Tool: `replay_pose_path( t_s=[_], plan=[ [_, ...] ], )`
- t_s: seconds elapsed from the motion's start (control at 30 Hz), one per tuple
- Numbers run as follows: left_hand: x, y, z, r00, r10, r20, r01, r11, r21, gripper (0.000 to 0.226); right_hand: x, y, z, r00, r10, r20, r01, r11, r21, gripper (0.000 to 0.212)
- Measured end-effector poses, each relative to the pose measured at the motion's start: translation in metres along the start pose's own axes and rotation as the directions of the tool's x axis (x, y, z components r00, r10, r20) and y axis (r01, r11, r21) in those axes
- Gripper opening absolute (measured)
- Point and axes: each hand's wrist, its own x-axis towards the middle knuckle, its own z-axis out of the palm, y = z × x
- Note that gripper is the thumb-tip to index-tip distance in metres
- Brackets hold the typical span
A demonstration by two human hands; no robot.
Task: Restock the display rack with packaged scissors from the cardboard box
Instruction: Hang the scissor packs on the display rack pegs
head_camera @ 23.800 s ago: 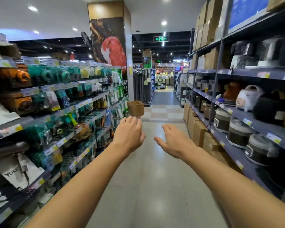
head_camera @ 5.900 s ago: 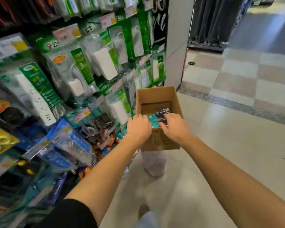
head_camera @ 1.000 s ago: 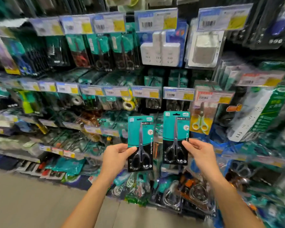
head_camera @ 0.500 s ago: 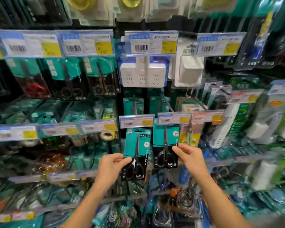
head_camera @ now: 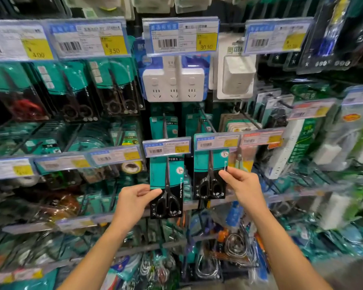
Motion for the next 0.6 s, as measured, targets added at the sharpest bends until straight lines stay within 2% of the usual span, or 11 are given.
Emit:
replay_pose_path(
  t_s=[0.1,0.27,0.43,0.6],
  plan=[
    [-0.010,0.006,0.004,1.000,0.004,-0.012,-0.005,1.000,-0.012,0.036,0.001,0.002,0.000,0.999,-0.036,0.032,0.034,0.999,0.040,0.017],
    [-0.027,0.001,0.008,0.997,-0.030,-0.070,0.028,0.999,-0.032,0.040,-0.002,0.006,0.001,0.998,-0.058,0.034,0.055,0.994,0.090,0.010],
    [-0.033,0.008,0.009,0.994,-0.033,-0.100,0.032,0.999,-0.016,0.041,0.006,0.009,-0.001,0.999,-0.045,-0.023,0.047,0.996,0.070,0.031],
    [-0.028,0.015,0.011,0.993,-0.031,-0.117,0.027,0.999,-0.034,0.046,0.020,0.016,0.007,0.998,-0.022,-0.057,0.025,0.998,0.058,0.042]
  ],
)
